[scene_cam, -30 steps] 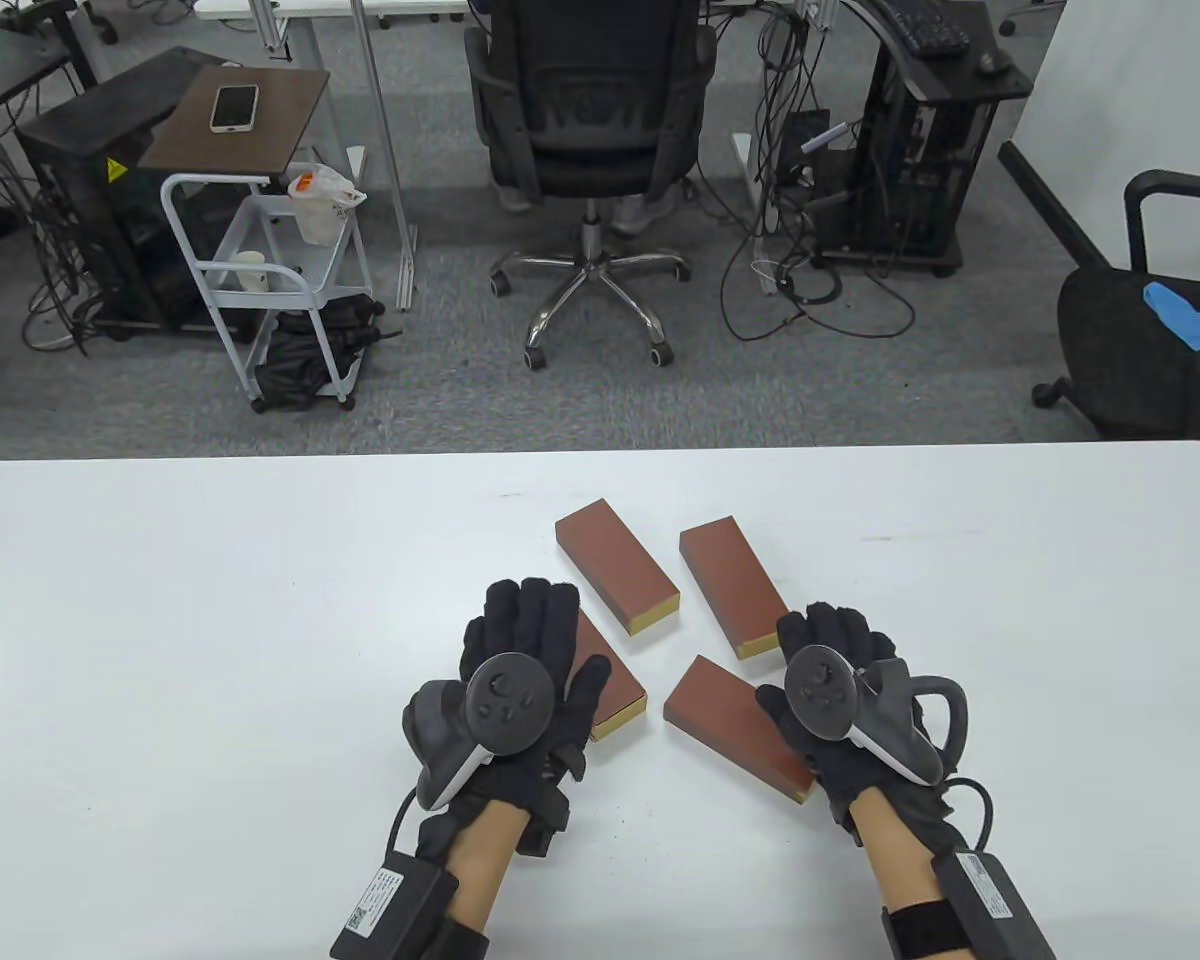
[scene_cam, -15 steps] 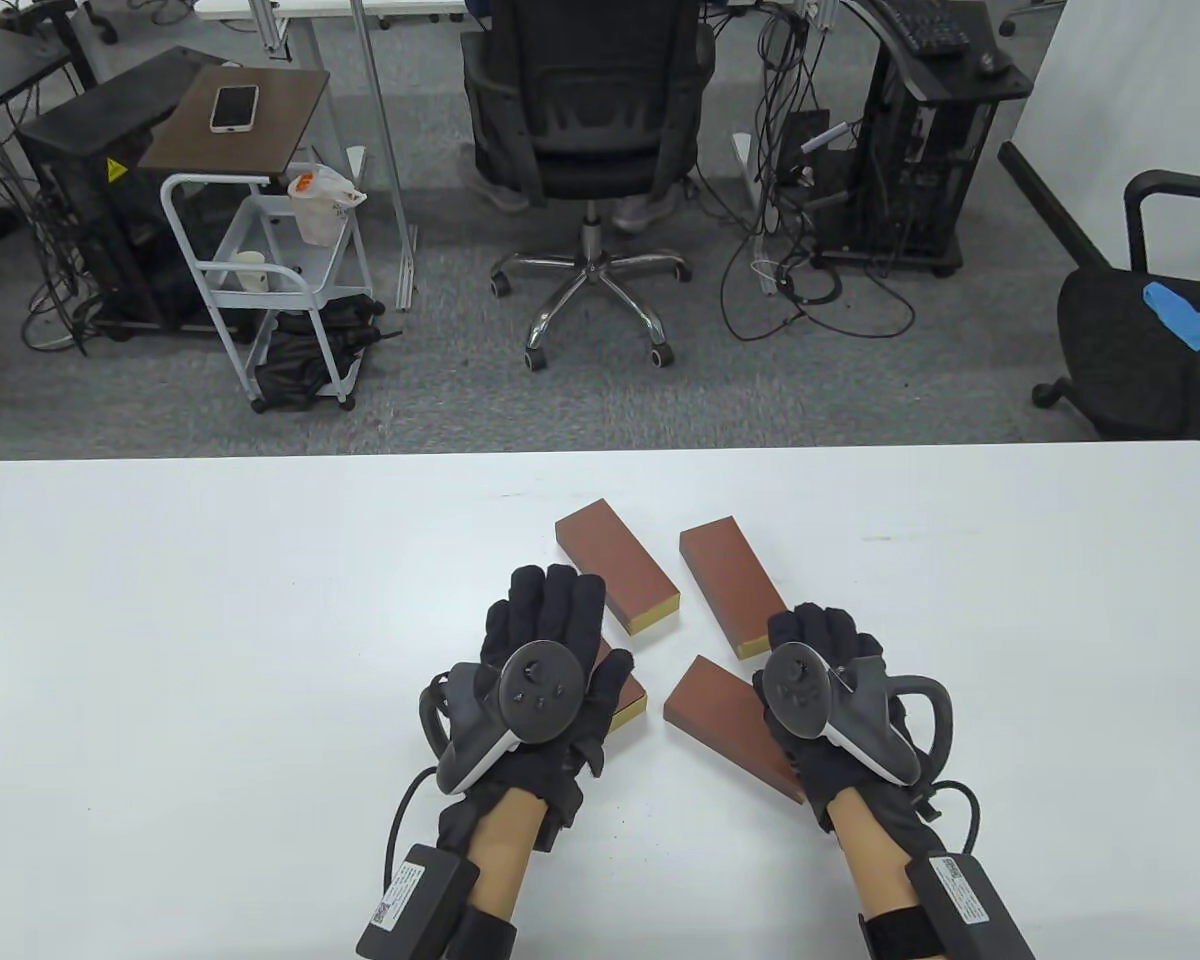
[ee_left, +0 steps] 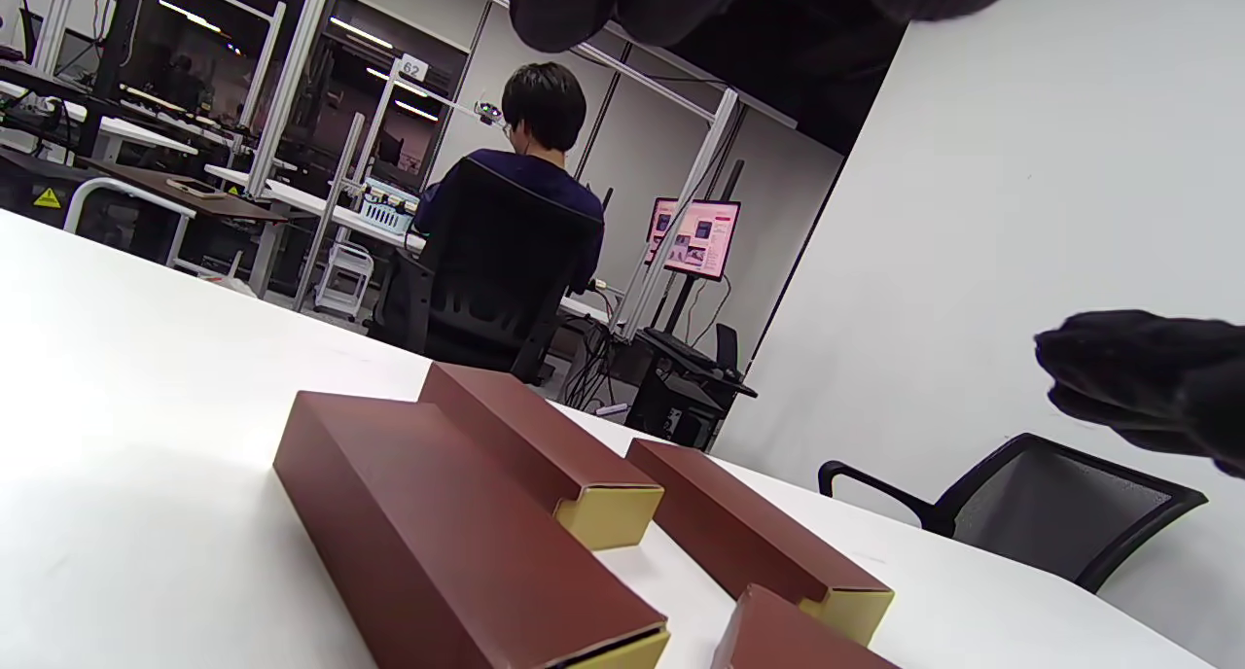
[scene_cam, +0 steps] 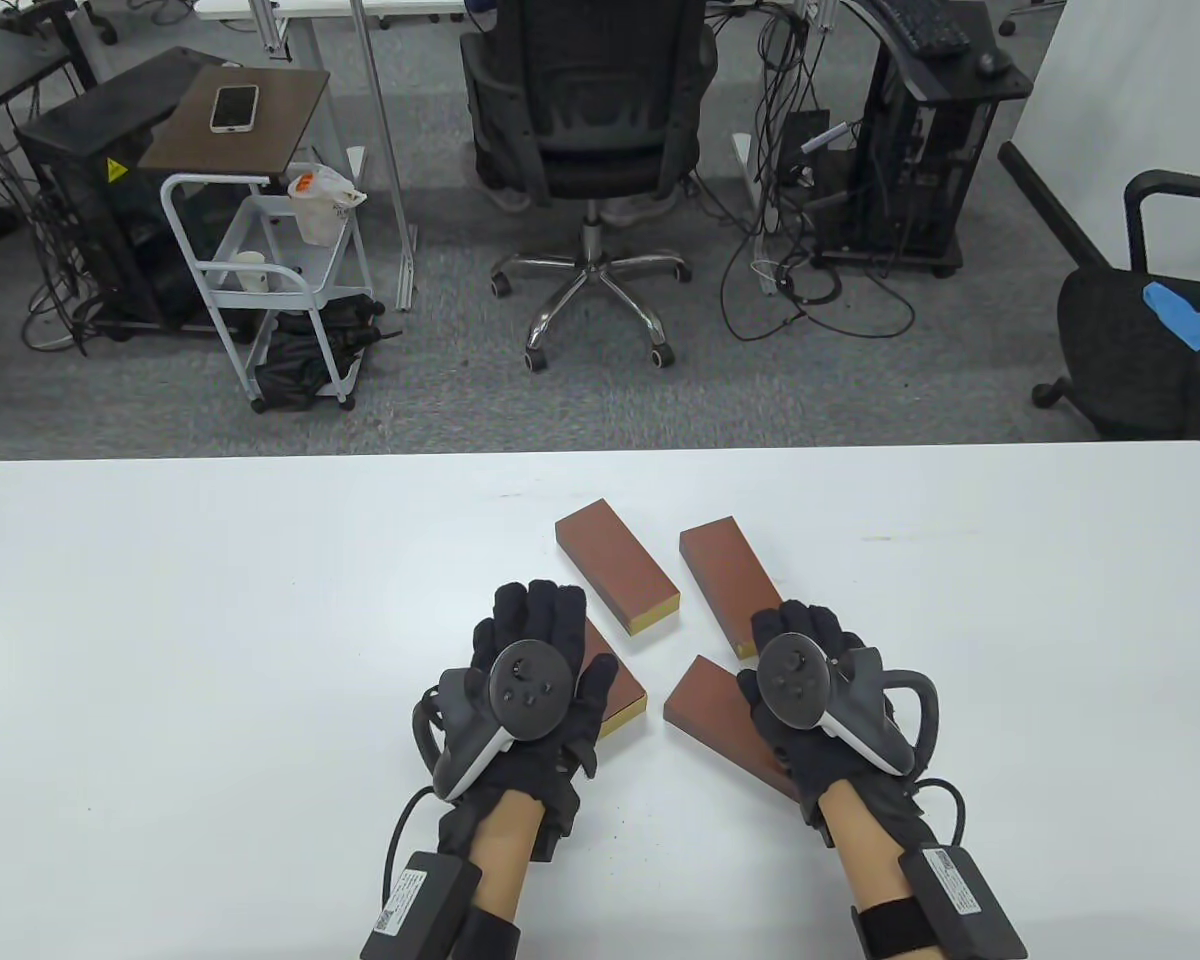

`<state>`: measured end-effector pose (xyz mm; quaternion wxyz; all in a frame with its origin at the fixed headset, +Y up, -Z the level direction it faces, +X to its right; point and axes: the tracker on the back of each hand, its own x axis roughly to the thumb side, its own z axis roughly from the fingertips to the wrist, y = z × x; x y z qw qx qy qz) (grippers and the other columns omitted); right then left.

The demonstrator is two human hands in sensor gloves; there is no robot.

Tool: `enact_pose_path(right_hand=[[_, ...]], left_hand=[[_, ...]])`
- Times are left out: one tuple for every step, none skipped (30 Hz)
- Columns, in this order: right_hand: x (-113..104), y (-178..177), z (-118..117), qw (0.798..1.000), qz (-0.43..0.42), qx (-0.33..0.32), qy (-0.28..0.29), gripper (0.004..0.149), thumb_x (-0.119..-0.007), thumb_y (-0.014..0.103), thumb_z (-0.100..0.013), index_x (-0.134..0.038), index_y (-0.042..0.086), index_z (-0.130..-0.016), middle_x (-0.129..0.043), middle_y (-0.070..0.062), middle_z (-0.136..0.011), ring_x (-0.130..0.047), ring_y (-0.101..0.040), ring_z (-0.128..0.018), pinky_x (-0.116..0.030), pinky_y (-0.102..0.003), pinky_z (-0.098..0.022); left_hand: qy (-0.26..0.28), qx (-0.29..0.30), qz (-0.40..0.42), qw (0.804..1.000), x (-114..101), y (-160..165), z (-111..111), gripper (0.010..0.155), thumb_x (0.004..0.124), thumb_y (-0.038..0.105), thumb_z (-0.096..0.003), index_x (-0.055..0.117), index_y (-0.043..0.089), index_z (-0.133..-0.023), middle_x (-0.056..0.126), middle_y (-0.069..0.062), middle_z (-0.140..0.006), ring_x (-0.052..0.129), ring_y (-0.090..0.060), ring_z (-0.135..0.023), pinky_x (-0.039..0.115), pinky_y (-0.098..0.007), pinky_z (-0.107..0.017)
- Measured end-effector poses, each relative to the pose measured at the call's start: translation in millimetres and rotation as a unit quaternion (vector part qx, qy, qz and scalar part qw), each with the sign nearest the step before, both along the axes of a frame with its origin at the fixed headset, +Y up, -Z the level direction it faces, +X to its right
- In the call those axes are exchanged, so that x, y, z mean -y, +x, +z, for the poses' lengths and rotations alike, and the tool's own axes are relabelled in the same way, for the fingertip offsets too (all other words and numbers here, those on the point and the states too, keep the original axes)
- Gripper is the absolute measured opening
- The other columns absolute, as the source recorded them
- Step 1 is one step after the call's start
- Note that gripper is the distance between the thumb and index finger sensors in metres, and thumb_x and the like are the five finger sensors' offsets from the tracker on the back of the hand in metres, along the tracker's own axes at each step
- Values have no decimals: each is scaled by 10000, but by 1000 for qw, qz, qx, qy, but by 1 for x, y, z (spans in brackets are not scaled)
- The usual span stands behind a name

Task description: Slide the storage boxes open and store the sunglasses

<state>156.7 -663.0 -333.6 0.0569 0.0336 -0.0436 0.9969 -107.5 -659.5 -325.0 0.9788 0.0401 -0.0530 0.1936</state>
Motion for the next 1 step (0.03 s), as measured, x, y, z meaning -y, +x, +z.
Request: enact_pose_path(right_hand=[[1, 0, -1, 1000, 3, 2, 3, 631, -622, 513, -359, -511, 266, -929, -492, -51, -1046, -499, -334, -964, -502, -501, -698]], left_hand=[[0, 0, 0, 1000, 0, 0, 0, 735, 552, 638, -434, 439, 356, -1104, 424, 49, -1203, 267, -214, -1125, 320, -471, -789]])
